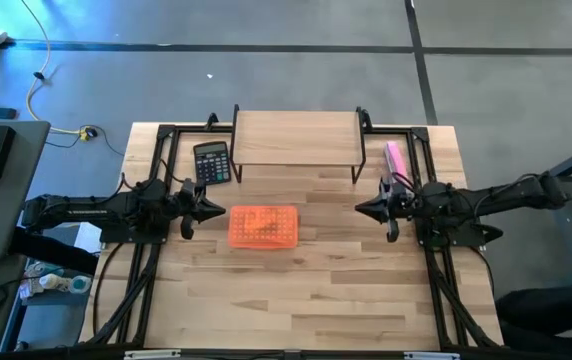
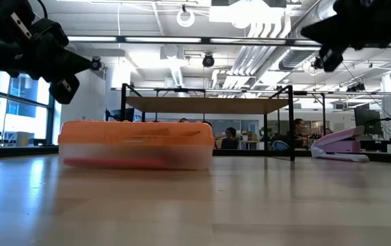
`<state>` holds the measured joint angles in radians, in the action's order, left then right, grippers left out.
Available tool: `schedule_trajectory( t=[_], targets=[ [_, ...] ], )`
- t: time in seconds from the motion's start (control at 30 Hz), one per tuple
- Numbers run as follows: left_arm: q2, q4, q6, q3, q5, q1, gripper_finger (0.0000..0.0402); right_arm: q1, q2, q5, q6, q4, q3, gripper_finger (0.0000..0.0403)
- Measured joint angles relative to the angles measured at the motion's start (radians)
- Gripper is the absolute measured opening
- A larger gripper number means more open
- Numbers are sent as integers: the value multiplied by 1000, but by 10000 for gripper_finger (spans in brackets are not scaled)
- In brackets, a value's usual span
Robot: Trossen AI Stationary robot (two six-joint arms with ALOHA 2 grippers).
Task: Pack school essentials
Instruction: Return to Home Position
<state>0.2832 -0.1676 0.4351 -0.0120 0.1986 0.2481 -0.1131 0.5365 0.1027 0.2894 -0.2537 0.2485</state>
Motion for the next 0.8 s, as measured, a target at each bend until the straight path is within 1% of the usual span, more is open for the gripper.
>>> schedule_trajectory(
  t=[0.17,0.4,0.63,0.8],
  targets=[
    [0,0,0,0,0,0,1,25,-93,1,0,-71,-110,0],
    [0,0,0,0,0,0,1,53,-240,-1,-23,-108,-198,0],
    [0,0,0,0,0,0,1,81,-375,-1,-132,-61,-206,0],
    [0,0,0,0,0,0,1,112,-503,-1,-131,98,-207,0]
  ],
)
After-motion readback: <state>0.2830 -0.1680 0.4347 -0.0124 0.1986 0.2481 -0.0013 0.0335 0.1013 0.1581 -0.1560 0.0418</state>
